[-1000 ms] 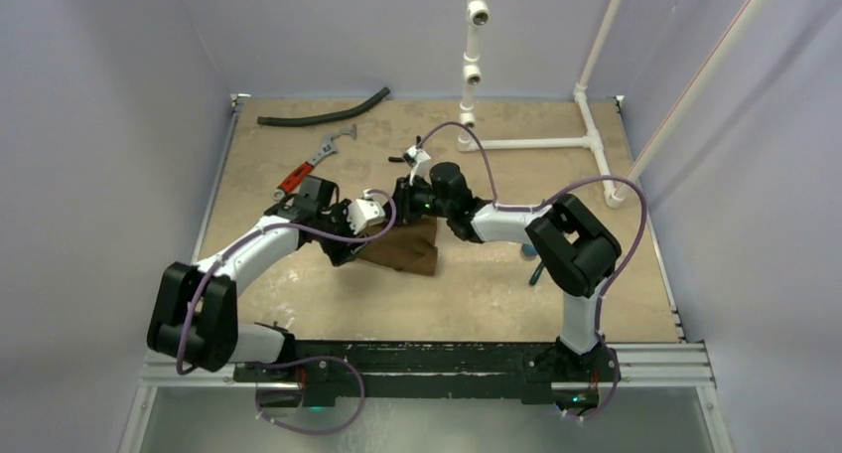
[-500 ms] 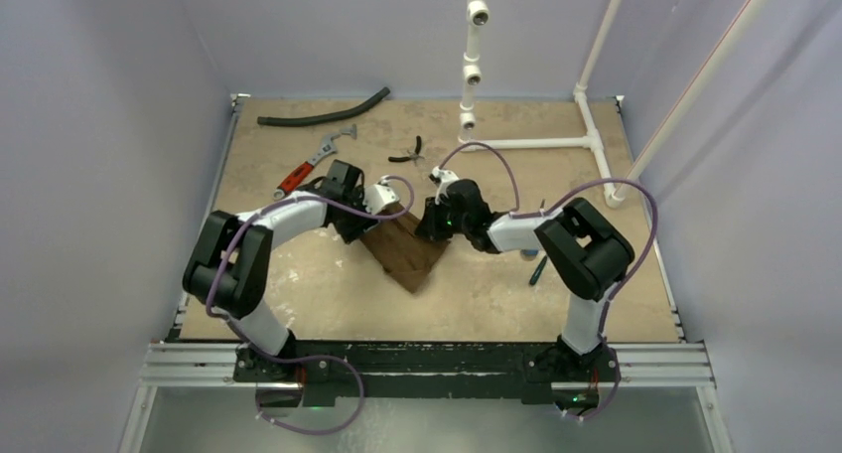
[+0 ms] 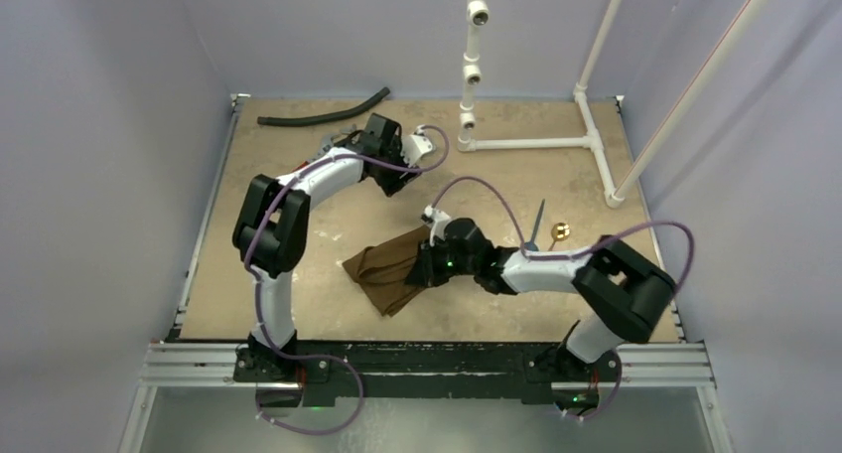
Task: Fold the napkin into a case and place the utensils inside
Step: Rotate the lower triangle-folded napkin at the center of the board, then smooth out the 2/3-rectangle-folded napkin at the center of the board.
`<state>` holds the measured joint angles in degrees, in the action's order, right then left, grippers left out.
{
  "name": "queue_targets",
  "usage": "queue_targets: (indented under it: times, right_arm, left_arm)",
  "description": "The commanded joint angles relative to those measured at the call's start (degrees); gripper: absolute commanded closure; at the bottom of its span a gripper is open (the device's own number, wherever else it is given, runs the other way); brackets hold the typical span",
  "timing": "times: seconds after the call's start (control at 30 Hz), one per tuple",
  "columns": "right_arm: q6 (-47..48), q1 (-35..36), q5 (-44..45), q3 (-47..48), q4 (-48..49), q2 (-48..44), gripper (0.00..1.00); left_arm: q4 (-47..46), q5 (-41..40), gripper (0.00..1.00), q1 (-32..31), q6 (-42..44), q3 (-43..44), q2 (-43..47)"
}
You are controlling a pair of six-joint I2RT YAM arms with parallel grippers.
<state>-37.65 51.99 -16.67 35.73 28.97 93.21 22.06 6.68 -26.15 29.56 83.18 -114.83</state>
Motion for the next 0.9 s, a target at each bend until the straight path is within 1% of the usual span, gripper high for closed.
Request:
queue_targets:
  times: [0.0, 0.03, 0.1, 0.2, 0.27, 0.33, 0.37, 0.43, 0.5, 0.57, 0.67, 0.77, 0.87]
  right_arm:
    - [2.16, -5.34, -2.63, 1.34, -6.57, -11.07, 0.78]
    - [2.94, -6.64, -3.54, 1.98, -7.09, -12.56, 0.78]
    - [3.84, -8.75, -5.79, 3.84, -6.30, -12.37, 0.78]
    - [4.78, -11.14, -9.57, 7.78, -3.79, -7.17, 0.79]
    - [5.69, -11.71, -11.89, 10.50, -2.09, -2.39, 0.80]
    - [5.79, -12.09, -13.39, 12.05, 0.30, 2.46, 0.82]
    - [5.73, -12.39, -13.71, 12.50, 1.05, 4.82, 0.83]
    - [5.05, -12.65, -14.51, 12.52, 3.00, 8.37, 0.84]
    - [3.57, -12.70, -14.84, 10.99, 5.64, 10.10, 0.85]
    - [2.08, -12.78, -14.40, 9.24, 8.02, 10.93, 0.87]
    - [0.40, -12.79, -13.86, 7.26, 9.88, 11.82, 0.88]
    - [-0.60, -12.76, -12.80, 4.54, 10.90, 11.29, 0.89]
    - [-2.33, -12.69, -11.14, 1.06, 13.97, 10.27, 0.89]
  left_arm:
    - [9.20, 6.40, 0.37, 1.08, -0.48, 8.37, 2.45]
    - [11.40, 6.42, 0.36, 1.41, 0.41, 9.04, 3.30]
    - [14.52, 6.89, 0.31, 2.80, 1.86, 9.52, 5.73]
    - [19.00, 7.20, 0.27, 4.25, 5.47, 8.64, 10.39]
    - [22.92, 8.47, 0.27, 4.23, 8.70, 5.56, 14.14]
    - [25.42, 12.72, 0.27, 4.08, 11.07, -2.37, 18.56]
    - [25.78, 14.38, 0.29, 3.64, 12.10, -7.03, 21.02]
    - [25.12, 14.36, 0.34, 1.85, 13.42, -15.70, 25.23]
    - [23.98, 14.80, 0.37, 0.47, 13.42, -21.65, 27.14]
    - [22.21, 15.23, 0.40, -0.46, 11.98, -25.05, 27.51]
    - [18.87, 13.84, 0.45, -1.66, 9.69, -27.60, 26.33]
    - [16.77, 12.13, 0.50, -1.89, 8.89, -29.56, 24.94]
    - [14.12, 10.42, 0.55, -2.25, 8.20, -33.66, 25.71]
